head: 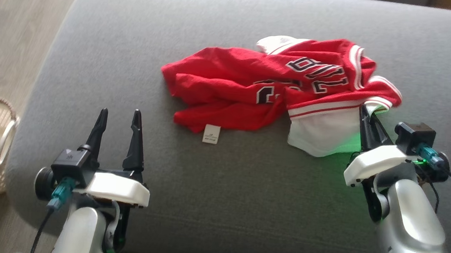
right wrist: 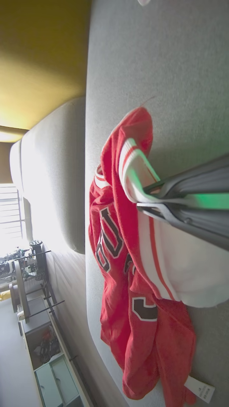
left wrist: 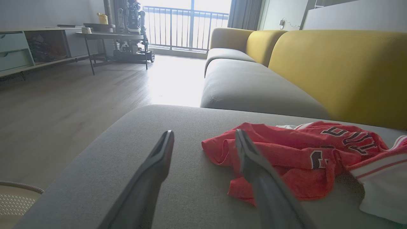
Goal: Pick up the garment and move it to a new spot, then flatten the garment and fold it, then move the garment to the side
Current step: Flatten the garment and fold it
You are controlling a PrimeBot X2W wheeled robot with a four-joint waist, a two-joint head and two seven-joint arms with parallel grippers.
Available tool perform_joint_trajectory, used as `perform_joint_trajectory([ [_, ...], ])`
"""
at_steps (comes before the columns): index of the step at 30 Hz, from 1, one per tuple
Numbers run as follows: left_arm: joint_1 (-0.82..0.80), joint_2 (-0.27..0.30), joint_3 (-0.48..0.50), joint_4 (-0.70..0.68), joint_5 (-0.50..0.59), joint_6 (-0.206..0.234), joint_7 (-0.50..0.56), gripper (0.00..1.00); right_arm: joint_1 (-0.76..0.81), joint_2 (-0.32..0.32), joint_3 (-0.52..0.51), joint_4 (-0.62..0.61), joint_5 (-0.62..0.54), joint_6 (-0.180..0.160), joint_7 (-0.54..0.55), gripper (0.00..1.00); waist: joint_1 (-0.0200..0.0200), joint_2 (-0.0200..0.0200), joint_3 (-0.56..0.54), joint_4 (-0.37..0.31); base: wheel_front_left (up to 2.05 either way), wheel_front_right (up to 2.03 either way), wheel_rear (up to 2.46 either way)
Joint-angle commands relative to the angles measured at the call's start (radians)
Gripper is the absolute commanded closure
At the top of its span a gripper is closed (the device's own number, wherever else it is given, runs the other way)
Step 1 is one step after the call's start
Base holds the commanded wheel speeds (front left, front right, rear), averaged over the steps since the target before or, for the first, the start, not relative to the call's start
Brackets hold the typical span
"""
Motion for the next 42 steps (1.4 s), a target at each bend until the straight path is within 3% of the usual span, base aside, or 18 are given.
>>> perform_joint_trajectory([
  [1,-0.017,0.004,0.036,-0.031,-0.001,0.009,-0.005,0.00,0.017,0.003,0.024,-0.071,-0.040,0.000,0.000,1.00,0.0000,-0.0001,-0.032,-0.032,0.00,0.00,0.00],
  [9,0.025,0.004,0.047,-0.031,-0.011,0.014,-0.005,0.00,0.143,-0.018,-0.025,-0.274,-0.134,0.000,0.228,1.00,0.0000,-0.0001,-0.102,-0.084,0.00,0.00,0.00],
  [17,0.050,0.004,0.034,-0.038,-0.021,0.021,-0.005,0.00,0.270,-0.007,-0.085,-0.441,-0.129,0.000,0.439,1.00,0.0000,-0.0001,-0.118,-0.093,0.00,0.00,0.00],
  [18,0.050,0.004,0.032,-0.039,-0.022,0.021,-0.005,0.00,0.276,-0.005,-0.093,-0.444,-0.122,0.000,0.441,0.58,0.0000,-0.0001,-0.116,-0.092,0.00,0.00,0.00],
  [19,0.050,0.004,0.030,-0.039,-0.022,0.020,-0.005,0.00,0.282,-0.003,-0.099,-0.443,-0.129,0.000,0.440,0.00,0.0000,-0.0001,-0.114,-0.091,0.00,0.00,0.00],
  [24,0.045,0.004,0.027,-0.036,-0.017,0.014,-0.005,0.00,0.271,0.001,-0.104,-0.435,-0.157,0.000,0.367,0.00,0.0000,-0.0001,-0.103,-0.085,0.00,0.00,0.00],
  [34,0.049,0.004,0.019,-0.026,-0.009,0.006,-0.005,0.00,0.254,0.003,0.055,-0.509,-0.027,0.000,0.133,0.00,0.0000,-0.0001,-0.109,-0.106,0.00,0.00,0.00],
  [42,0.043,0.004,0.003,-0.015,-0.020,0.003,-0.005,0.00,0.291,0.003,0.072,-0.556,0.013,0.000,0.076,0.00,0.0000,-0.0001,-0.084,-0.152,0.00,0.00,0.00],
])
